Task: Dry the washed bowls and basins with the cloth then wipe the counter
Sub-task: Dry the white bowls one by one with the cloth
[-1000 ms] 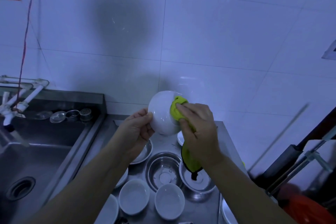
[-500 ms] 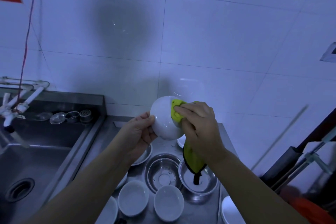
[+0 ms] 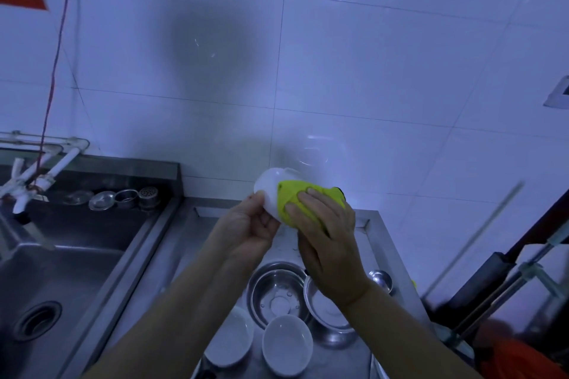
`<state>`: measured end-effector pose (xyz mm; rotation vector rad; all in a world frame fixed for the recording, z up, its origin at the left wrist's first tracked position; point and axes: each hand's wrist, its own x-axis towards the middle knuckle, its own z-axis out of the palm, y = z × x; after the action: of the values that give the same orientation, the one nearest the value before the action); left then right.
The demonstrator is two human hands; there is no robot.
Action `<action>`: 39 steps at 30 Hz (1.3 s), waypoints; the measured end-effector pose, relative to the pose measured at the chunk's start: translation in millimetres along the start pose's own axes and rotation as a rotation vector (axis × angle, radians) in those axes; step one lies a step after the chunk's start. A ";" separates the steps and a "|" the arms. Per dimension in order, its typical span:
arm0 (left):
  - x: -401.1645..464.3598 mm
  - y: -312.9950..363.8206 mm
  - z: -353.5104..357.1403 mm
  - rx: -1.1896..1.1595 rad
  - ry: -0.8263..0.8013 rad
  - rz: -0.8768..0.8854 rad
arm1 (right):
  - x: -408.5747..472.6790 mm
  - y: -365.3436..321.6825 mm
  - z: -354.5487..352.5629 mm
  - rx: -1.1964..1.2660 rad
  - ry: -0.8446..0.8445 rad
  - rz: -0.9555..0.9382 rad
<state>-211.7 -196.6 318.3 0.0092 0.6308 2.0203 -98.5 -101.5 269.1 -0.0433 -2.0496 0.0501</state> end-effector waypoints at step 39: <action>32.8 -40.3 -41.3 0.994 -0.313 0.235 | 6.0 49.1 -10.3 0.253 -0.272 0.407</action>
<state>-206.7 -172.0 256.8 0.9999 1.3989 1.6639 -91.7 -51.9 276.4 -0.3094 -2.2591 0.5952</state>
